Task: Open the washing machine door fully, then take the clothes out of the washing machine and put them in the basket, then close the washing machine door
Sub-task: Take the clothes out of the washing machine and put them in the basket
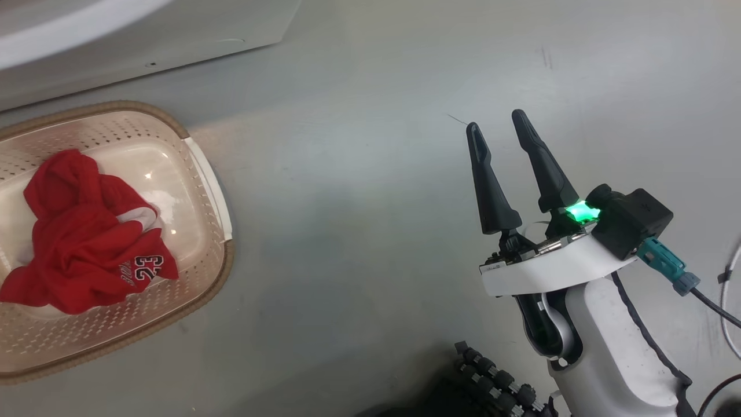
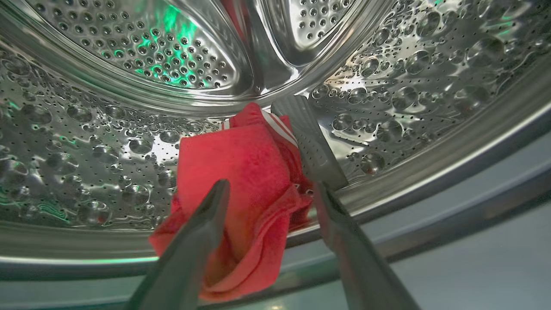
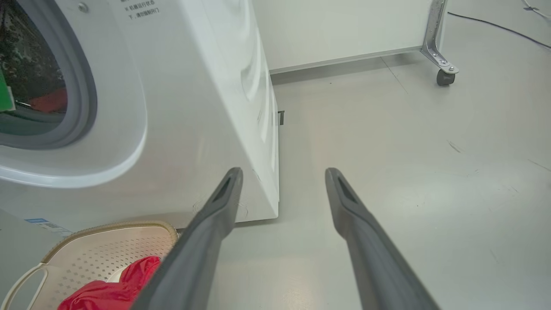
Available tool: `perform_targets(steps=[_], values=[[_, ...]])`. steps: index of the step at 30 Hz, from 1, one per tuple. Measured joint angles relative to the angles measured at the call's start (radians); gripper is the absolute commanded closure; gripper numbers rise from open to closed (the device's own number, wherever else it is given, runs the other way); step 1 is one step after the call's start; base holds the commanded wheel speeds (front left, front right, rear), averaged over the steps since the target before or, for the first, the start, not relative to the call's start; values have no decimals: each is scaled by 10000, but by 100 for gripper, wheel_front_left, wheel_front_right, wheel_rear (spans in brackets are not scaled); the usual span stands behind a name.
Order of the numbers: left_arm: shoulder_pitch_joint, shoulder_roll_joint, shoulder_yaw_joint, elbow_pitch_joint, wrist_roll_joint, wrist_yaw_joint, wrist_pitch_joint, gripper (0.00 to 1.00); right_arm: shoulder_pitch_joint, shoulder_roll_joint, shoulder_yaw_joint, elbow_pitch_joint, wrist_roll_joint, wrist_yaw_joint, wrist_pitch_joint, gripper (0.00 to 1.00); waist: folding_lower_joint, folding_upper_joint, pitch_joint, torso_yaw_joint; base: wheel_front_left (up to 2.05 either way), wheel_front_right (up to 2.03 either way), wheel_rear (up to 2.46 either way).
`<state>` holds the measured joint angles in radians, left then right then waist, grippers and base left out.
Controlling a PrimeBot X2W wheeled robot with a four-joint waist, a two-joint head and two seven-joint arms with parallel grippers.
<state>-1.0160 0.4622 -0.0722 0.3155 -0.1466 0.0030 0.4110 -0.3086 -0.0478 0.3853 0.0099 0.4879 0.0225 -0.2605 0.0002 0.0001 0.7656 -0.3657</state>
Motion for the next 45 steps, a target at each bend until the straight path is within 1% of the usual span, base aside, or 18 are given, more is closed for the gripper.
perform_targets(steps=[2,3,8,12,14,15,16,17,18,22,25,31,32,36,40,45], values=[[-215,134,19,150,84,-2,17,0,-97,0,65,4,63,-4,0,0,-1,0,123,-156,0,0,0],[-314,167,12,244,102,-2,15,0,-131,6,69,2,79,-58,-2,0,0,0,174,-229,0,0,0],[-656,226,-56,627,228,-12,82,0,-178,17,90,6,140,-155,0,0,-1,0,357,-478,0,0,0],[-882,602,-238,1034,825,23,207,0,-324,23,115,17,155,-169,0,0,-1,0,429,-584,0,0,0],[-982,740,-290,1214,1024,109,316,0,-349,25,123,21,190,-174,0,0,-1,0,440,-604,0,0,0],[-1025,821,-337,1312,1143,109,389,17,-354,25,125,29,207,-178,0,0,-1,0,442,-613,0,0,0],[-1043,880,-383,1404,1262,123,474,58,-360,25,123,40,211,-178,0,0,-1,0,443,-619,0,0,0],[-1061,901,-412,1505,1340,150,562,94,-367,25,125,48,211,-180,0,0,-1,0,442,-624,0,0,0],[-1068,903,-437,1565,1360,192,564,100,-373,27,125,58,211,-180,0,0,-1,0,441,-628,0,0,0],[-1129,819,-481,1741,1373,309,571,100,-413,29,123,104,209,-255,0,0,-1,0,410,-630,0,0,0],[-1162,516,-403,1864,1264,453,441,100,-421,29,100,144,203,-255,0,0,-1,0,349,-595,0,0,0],[-1168,-46,-178,1990,805,560,-38,100,-433,29,71,219,111,-255,0,0,-1,0,207,-452,0,0,0],[-1168,-171,-82,2019,660,642,-184,100,-449,31,52,234,94,-255,0,0,-1,0,179,-424,0,0,0],[-1156,-669,123,2059,343,731,-767,100,-518,27,6,280,8,-255,0,0,-2,0,47,-287,0,0,0],[-980,-1026,385,2056,-8,813,-1517,100,-518,27,4,330,-130,-255,0,0,-1,0,-135,-152,0,0,0],[-397,-1459,451,1964,-211,848,-2420,100,-516,23,-21,464,-374,-251,0,0,-2,0,-402,39,0,0,0]])
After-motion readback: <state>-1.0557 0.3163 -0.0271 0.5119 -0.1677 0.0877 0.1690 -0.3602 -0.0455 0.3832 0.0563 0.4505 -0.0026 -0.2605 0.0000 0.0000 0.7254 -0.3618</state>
